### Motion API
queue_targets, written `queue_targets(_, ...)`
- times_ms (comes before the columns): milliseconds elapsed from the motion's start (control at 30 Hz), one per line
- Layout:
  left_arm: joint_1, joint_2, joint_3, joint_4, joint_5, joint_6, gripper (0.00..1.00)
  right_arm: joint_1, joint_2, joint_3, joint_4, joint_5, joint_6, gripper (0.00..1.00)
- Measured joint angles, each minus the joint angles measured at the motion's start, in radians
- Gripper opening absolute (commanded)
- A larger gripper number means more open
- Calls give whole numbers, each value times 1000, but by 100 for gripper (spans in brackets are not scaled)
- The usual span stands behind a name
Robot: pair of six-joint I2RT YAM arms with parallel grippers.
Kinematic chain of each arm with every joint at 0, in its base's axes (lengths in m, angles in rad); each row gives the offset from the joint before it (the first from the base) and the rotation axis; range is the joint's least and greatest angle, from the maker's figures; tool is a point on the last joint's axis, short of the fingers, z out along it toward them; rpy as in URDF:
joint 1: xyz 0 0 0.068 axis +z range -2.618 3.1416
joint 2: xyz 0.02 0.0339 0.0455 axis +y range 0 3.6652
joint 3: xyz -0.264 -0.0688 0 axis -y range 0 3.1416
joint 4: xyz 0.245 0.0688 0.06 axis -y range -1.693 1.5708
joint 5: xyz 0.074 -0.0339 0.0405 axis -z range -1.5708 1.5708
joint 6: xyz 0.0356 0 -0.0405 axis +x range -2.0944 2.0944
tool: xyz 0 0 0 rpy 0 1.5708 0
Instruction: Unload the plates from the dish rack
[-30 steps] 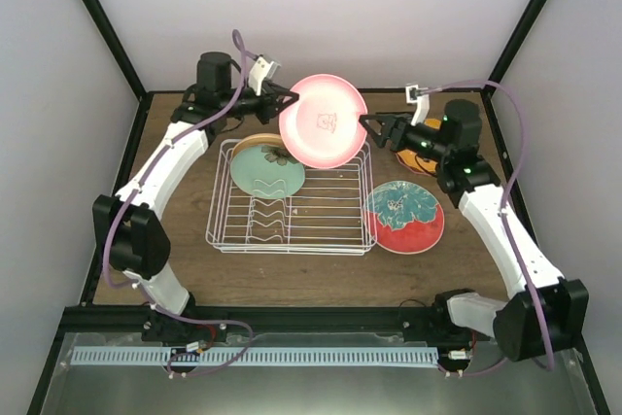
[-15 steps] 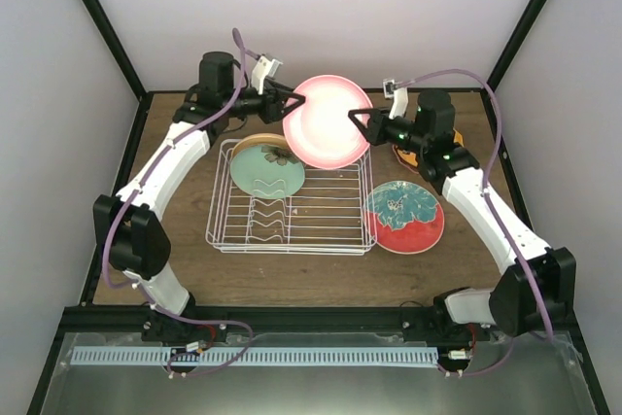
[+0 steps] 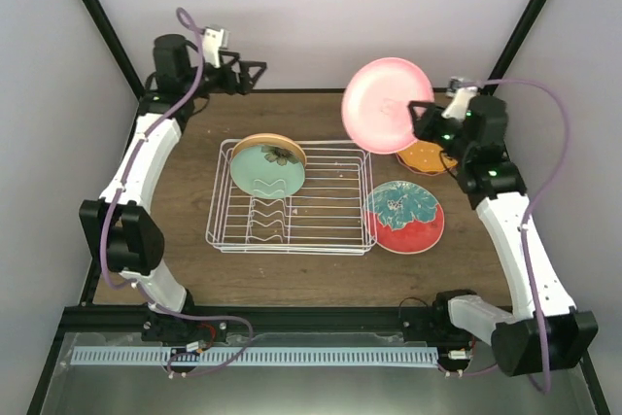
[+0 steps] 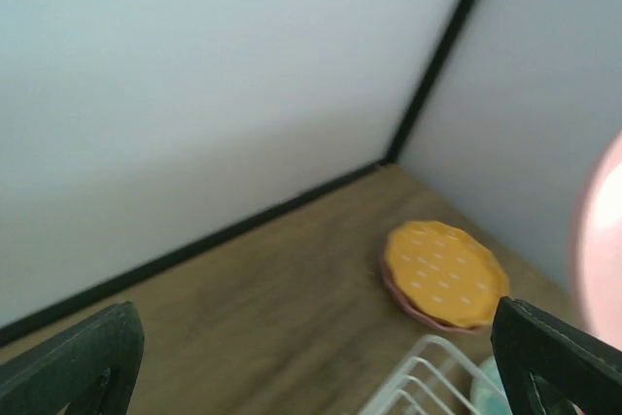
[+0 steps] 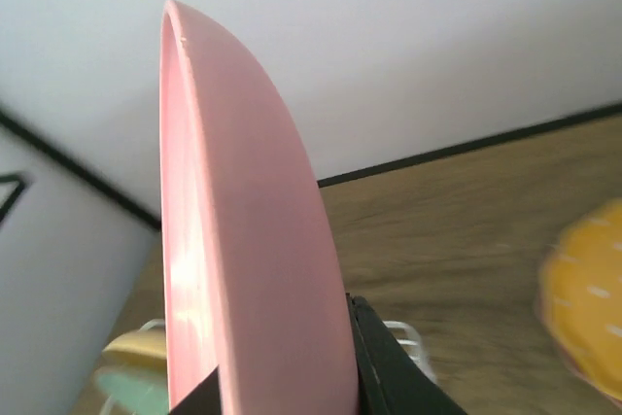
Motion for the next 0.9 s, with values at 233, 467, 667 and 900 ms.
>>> queue_targets(233, 148, 0, 9, -45, -98, 44, 100, -199, -81, -10, -288, 80, 38, 9)
queue_targets(467, 188, 0, 9, -89, -126, 71, 100, -253, -112, -163, -451, 110, 72, 8)
queue_targets(667, 188, -4, 0, -106, -126, 76, 100, -283, -126, -254, -504, 155, 109, 8)
queue_targets(900, 188, -17, -25, -114, -126, 80, 100, -283, -120, -328, -500, 175, 120, 10)
